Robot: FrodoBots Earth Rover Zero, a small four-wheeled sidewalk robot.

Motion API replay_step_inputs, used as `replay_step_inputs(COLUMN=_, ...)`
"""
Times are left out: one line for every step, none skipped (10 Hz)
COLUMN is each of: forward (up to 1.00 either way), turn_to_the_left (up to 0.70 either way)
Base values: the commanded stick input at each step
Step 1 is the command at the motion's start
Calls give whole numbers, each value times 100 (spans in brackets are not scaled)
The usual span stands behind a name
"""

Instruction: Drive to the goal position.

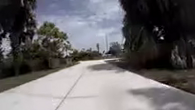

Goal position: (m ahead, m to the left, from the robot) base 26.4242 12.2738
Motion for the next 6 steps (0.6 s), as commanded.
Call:
replay_step_inputs(forward=70, turn_to_the_left=0)
replay_step_inputs(forward=70, turn_to_the_left=0)
replay_step_inputs(forward=70, turn_to_the_left=0)
replay_step_inputs(forward=70, turn_to_the_left=0)
replay_step_inputs(forward=70, turn_to_the_left=0)
replay_step_inputs(forward=70, turn_to_the_left=0)
